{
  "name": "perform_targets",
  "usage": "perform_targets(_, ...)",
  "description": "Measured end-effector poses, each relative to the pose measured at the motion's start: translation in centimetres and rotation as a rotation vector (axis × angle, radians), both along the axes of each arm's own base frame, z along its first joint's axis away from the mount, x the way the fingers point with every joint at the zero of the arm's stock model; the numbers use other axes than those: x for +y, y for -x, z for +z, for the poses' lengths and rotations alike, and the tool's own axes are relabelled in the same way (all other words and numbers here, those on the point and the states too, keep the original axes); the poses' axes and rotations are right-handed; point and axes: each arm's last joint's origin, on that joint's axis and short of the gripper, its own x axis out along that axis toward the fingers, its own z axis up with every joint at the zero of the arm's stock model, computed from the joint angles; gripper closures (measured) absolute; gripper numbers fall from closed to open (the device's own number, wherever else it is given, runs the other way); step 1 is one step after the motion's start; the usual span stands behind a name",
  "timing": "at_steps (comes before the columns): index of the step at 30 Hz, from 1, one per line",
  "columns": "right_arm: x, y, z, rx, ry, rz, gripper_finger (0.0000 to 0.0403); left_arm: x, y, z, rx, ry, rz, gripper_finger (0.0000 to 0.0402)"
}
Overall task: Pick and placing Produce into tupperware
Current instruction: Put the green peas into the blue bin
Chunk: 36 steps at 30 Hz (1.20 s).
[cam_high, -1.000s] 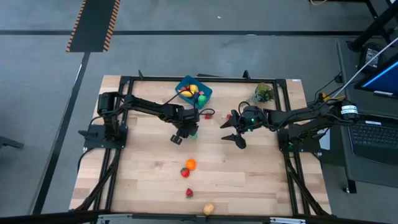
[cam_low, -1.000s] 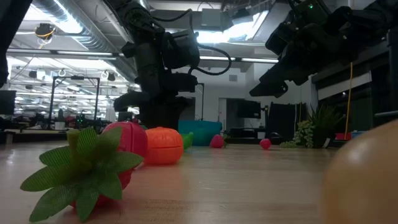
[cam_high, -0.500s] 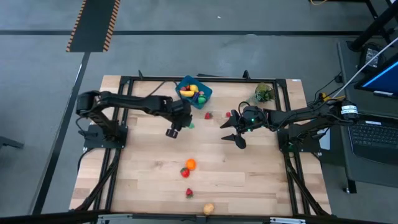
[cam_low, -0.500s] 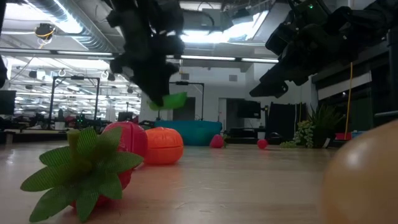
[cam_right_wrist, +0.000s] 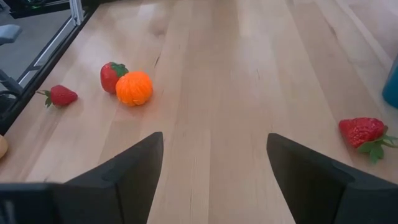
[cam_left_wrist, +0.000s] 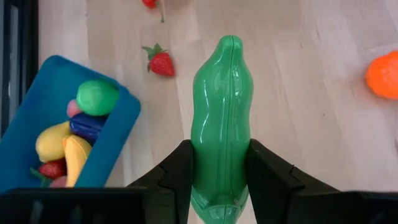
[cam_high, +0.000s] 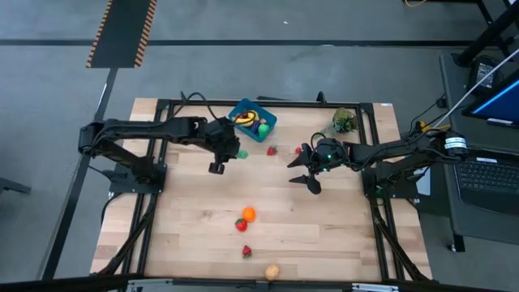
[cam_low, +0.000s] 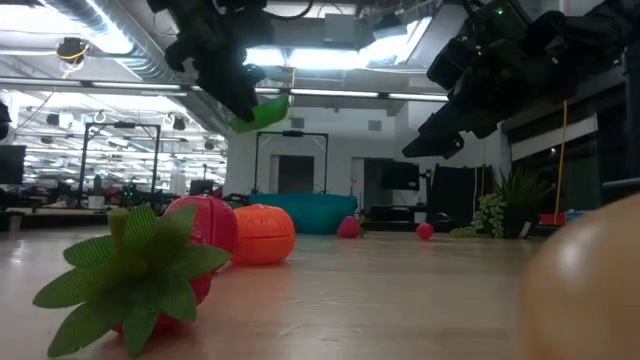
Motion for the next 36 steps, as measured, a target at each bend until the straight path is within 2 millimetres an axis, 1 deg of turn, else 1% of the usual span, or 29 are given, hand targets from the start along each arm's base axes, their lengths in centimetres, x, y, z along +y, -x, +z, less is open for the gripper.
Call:
perform_targets(8,0.0,0.0,0.0,0.003,0.000,0.000,0.0114,-0.6,2.9,-1.6,0.005,0.046,0.059,0.0287)
perform_targets(13,0.0,0.0,0.0,-0.003,-0.001,0.000,0.0114,-0.9,4.4,-2.3,-0.061,0.047,0.073,0.0287)
perform_targets(15,0.0,0.0,0.1,-0.008,0.000,-0.001,0.0114,-1.0,4.8,-2.6,-0.120,0.045,0.075,0.0287)
perform_targets(21,0.0,-0.1,0.3,-0.029,0.001,-0.001,0.0114,-1.4,5.0,-3.9,-0.383,0.071,-0.005,0.0287)
perform_targets(25,0.0,-0.1,0.3,-0.031,0.002,-0.001,0.0114,-1.4,4.9,-5.0,-0.474,0.066,-0.027,0.0287)
perform_targets(30,0.0,-0.2,0.3,-0.036,0.003,0.000,0.0114,-1.4,4.8,-5.1,-0.589,0.042,-0.038,0.0287)
perform_targets(33,0.0,-0.2,0.4,-0.043,0.004,0.000,0.0114,-1.1,4.6,-4.5,-0.662,0.025,-0.036,0.0287)
perform_targets(36,0.0,-0.2,0.4,-0.052,0.005,-0.001,0.0114,-0.8,4.8,-4.8,-0.708,0.030,-0.009,0.0287)
